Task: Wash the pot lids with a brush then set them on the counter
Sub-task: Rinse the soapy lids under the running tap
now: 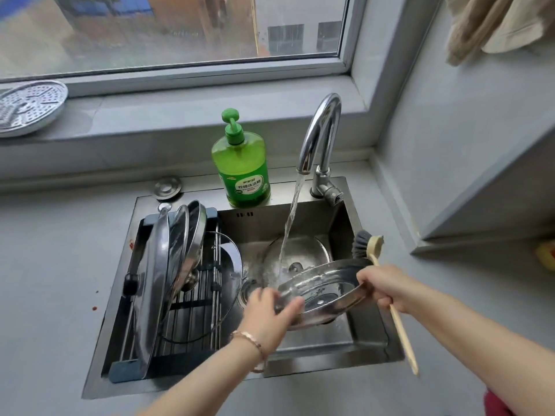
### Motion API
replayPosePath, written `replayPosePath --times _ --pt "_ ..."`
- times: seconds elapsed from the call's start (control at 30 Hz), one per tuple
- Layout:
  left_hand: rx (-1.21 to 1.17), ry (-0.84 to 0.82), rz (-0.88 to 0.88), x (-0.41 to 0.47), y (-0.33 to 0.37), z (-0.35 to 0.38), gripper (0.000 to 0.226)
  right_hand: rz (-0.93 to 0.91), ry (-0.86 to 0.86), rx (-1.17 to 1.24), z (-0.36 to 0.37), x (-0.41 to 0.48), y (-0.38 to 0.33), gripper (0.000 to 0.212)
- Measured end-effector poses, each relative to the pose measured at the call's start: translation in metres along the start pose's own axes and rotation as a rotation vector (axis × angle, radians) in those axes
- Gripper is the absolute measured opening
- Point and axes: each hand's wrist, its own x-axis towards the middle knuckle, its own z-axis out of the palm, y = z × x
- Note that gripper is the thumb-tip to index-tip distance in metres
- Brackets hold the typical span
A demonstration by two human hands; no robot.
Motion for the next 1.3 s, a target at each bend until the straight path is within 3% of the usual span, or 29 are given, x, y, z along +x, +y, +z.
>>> replayPosePath --times 0.1,0.2,0.27,0.33,0.4,0.43,0.53,0.63,0.83,0.97,1.13,1.3 --pt "0.181 -0.121 0.315 -0.008 0.012 0.009 0.045 -0.036 -0.029 -0.131 0.001 -0.006 -0.024 0.019" --pt "0.149 0.090 0.557 0.003 0.016 0.017 0.042 -0.105 -0.073 -0.155 0.001 -0.010 -0.042 0.016" --pt "-0.126 0.202 0.493 0.007 0.022 0.013 0.040 -0.190 -0.127 -0.041 -0.003 -0.010 -0.051 0.019" --pt "-0.452 0.267 0.295 0.011 0.030 -0.001 0.020 -0.302 -0.101 0.064 -0.008 -0.006 -0.055 0.025" --pt "-0.741 0.305 0.069 0.017 0.034 -0.019 0.015 -0.467 0.081 -0.096 -0.010 0.007 -0.050 0.032" --pt "-0.797 0.339 -0.003 0.020 0.034 -0.027 0.024 -0.541 0.152 -0.206 -0.007 0.012 -0.047 0.037" --pt "-0.727 0.442 -0.142 0.030 0.033 -0.040 0.050 -0.671 0.058 -0.378 0.020 0.011 -0.033 0.036" --pt "-0.746 0.464 -0.246 0.038 0.031 -0.049 0.057 -0.749 -0.141 -0.288 0.046 -0.012 -0.026 0.038" --pt "-0.762 0.407 -0.177 0.034 0.031 -0.054 0.053 -0.616 0.041 -0.179 0.034 0.025 -0.039 0.037" --pt "-0.780 0.446 -0.214 0.040 0.030 -0.057 0.050 -0.710 -0.074 -0.275 0.042 0.008 -0.036 0.036" --pt "-0.693 0.441 -0.147 0.042 0.040 -0.056 0.047 -0.618 0.014 -0.256 0.033 0.019 -0.038 0.035" --pt "-0.556 0.448 -0.121 0.052 0.055 -0.063 0.051 -0.797 -0.084 -0.289 0.044 -0.014 -0.040 0.035"
